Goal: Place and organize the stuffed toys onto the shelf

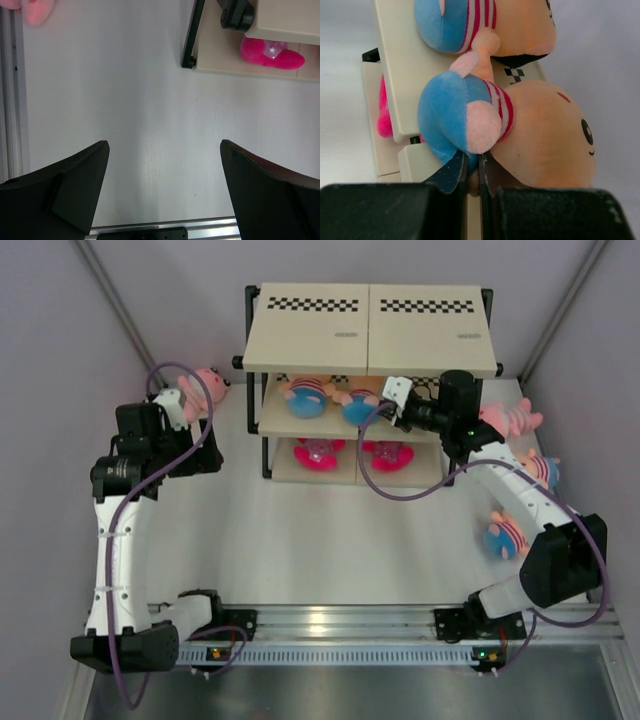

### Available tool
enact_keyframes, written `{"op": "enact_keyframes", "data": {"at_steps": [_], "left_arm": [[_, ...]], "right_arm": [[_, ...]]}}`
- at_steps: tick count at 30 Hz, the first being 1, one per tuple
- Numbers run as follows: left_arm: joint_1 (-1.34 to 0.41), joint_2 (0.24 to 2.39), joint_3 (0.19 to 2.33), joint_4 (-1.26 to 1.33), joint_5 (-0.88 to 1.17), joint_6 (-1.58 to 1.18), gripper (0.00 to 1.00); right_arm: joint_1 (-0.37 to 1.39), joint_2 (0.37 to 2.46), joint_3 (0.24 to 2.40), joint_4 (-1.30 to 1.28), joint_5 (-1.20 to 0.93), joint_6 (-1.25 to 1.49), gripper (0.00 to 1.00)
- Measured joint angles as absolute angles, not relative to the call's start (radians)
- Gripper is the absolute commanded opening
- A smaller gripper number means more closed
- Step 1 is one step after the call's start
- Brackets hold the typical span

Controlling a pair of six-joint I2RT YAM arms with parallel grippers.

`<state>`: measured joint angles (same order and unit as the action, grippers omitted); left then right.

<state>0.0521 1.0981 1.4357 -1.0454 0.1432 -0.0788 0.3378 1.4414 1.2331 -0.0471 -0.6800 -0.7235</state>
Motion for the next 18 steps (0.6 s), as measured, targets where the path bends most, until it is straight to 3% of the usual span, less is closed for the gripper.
{"op": "enact_keyframes", "data": {"at_steps": [1,4,5,7,8,11,15,18], "left_arm": [[0.052,1.103,1.436,-1.045,0.141,-0.079,0.98],[0.054,1.117,1.436,-1.042,0.14,-0.079,0.99],[0.054,1.119,1.436,-1.041,0.14,-0.079,0.99],[0.057,1.122,1.436,-1.04,0.14,-0.078,0.98],[0.058,1.124,1.436,-1.04,0.14,-0.079,0.99],[0.059,1.127,1.436,-1.04,0.141,-0.079,0.99],[0.059,1.135,1.436,-1.04,0.147,-0.079,0.99],[0.059,1.137,1.436,-1.039,0.156,-0.079,0.99]], "right_arm": [[0.337,1.452,1.242,-0.044,-0.686,-0.728,0.05],[0.337,1.475,1.265,-0.047,-0.69,-0.741,0.23],[0.336,1.481,1.271,-0.05,-0.69,-0.744,0.34],[0.336,1.483,1.275,-0.061,-0.684,-0.751,0.46],[0.336,1.482,1.275,-0.066,-0.681,-0.754,0.58],[0.335,1.459,1.254,-0.075,-0.654,-0.756,0.71],[0.335,1.393,1.2,-0.098,-0.596,-0.727,0.78],[0.336,1.325,1.179,-0.121,-0.533,-0.67,0.97]]}}
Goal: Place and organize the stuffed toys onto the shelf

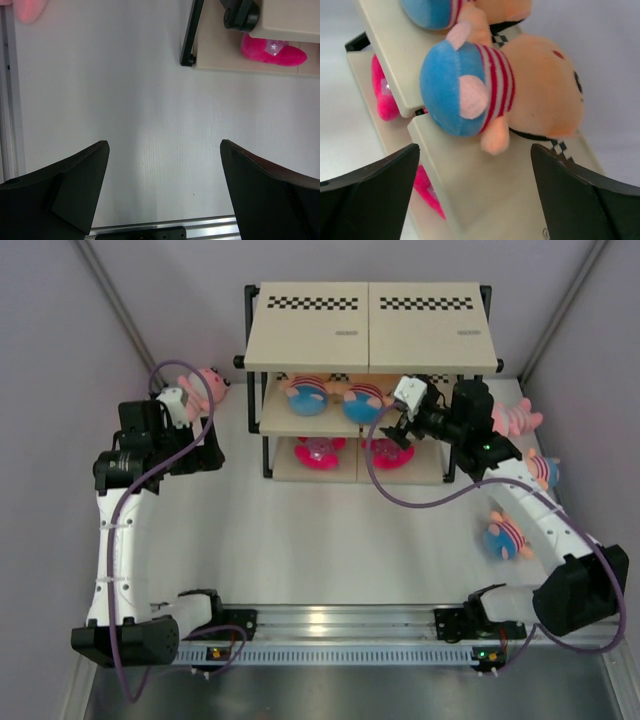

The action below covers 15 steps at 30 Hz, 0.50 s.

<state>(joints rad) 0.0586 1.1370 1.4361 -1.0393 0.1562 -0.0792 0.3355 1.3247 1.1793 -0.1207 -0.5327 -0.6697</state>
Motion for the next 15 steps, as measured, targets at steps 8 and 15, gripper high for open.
{"op": "enact_keyframes", "data": {"at_steps": [8,15], "left_arm": [[0.059,1.135,1.436,-1.039,0.173,-0.078,0.99],[0.059,1.119,1.436,-1.039,0.194,-0.078,0.99]], "right_arm": [[0.337,1.114,1.129,-0.278,-0.262,-0.379,1.0],[0.329,0.975,1.085,-0.392,0.022,-0.19,0.99]]}}
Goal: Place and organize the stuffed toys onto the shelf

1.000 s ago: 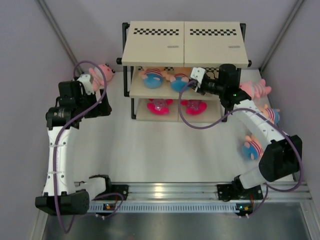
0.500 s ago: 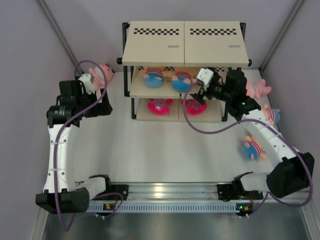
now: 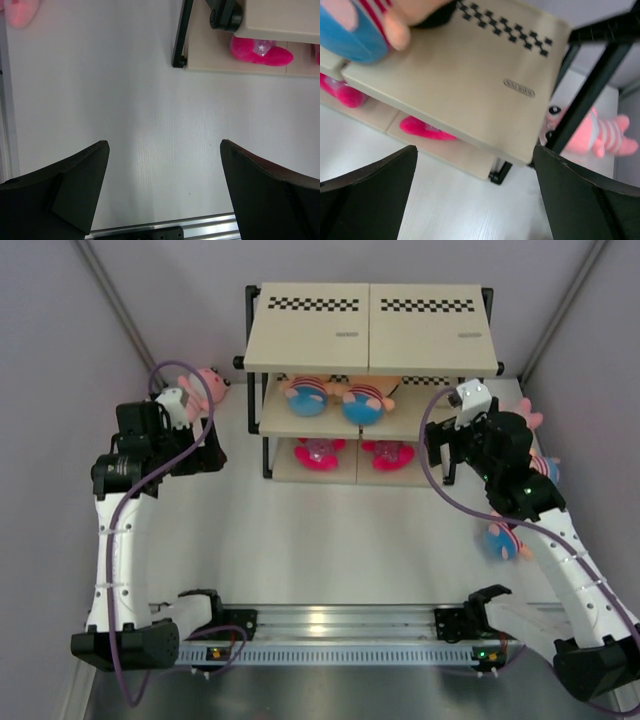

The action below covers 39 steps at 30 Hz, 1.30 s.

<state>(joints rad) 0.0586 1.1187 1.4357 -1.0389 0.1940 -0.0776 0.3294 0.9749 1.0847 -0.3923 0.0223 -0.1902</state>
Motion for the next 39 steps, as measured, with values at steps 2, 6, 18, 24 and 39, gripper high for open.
{"op": "enact_keyframes", "data": {"at_steps": [2,6,18,24,39], "left_arm": [[0.059,1.11,1.436,-1.039,0.195,-0.076,0.99],[0.059,1.093,1.436,-1.039,0.2,-0.075,0.99],[0.059,1.075,1.429,-1.039,0.234,-0.067,0.99],[0.059,1.071,1.428,-1.039,0.247,-0.059,0.98],[0.059,1.063,1.407,-1.034,0.373,-0.016,0.87]], "right_arm": [[0.311,0.955,1.046,-0.406,0.084,-0.145,0.99],[0.18,0.923,0.966,-0.42,0.167,-0.025,0.99],[-0.443,1.398,1.02,-0.236,0.03,0.21,0.96],[-0.463,1.612,1.064,-0.233,-0.041,0.21,0.59],[-0.418,1.246,0.989,-0.279,0.123,0.228,0.0]]}}
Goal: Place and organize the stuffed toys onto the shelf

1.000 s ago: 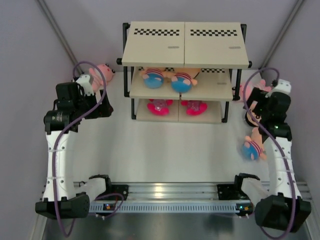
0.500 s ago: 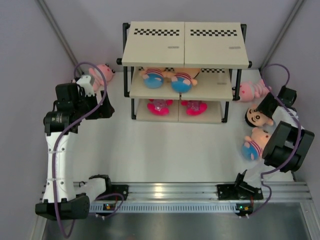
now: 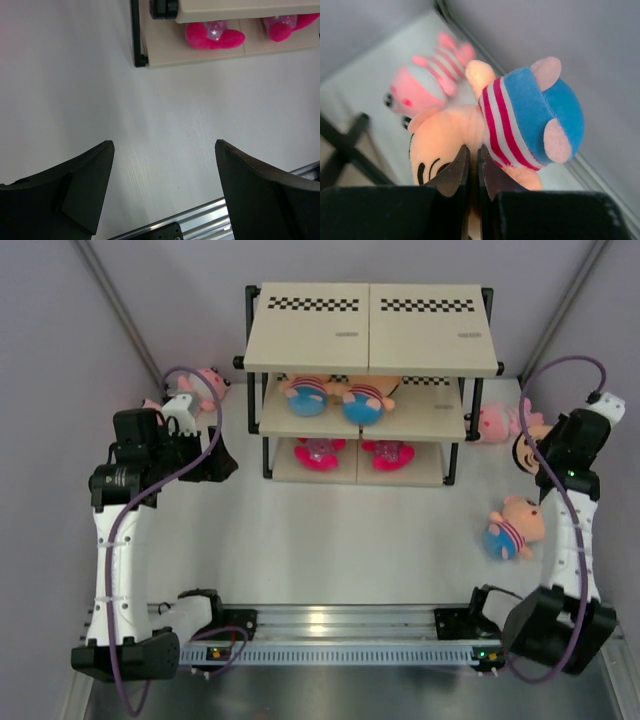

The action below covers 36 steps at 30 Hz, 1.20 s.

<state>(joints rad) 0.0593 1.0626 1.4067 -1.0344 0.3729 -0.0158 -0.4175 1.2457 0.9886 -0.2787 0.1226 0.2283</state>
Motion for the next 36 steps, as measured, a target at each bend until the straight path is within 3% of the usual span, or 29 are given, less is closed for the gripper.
{"op": "enact_keyframes", "data": {"at_steps": [4,8,19,26,36], "left_arm": [[0.055,1.055,1.395,-1.036,0.474,0.045,0.87],[0.014,1.038,1.359,-1.043,0.527,0.106,0.89],[-0.19,1.044,1.296,-1.06,0.509,0.222,0.94],[-0.271,1.102,1.317,-1.06,0.535,0.235,0.99],[-0.291,1.172,1.444,-1.052,0.583,0.186,0.99]], "right_arm": [[-0.248,0.971,1.068,-0.309,0.244,0.192,0.0],[0.006,0.864,1.199,-0.401,0.332,0.173,0.0],[0.659,0.952,1.393,-0.792,0.392,0.312,0.0],[1.022,1.054,1.281,-0.561,0.374,0.445,0.0],[1.092,1.293,1.276,-0.218,0.431,0.504,0.0]]}}
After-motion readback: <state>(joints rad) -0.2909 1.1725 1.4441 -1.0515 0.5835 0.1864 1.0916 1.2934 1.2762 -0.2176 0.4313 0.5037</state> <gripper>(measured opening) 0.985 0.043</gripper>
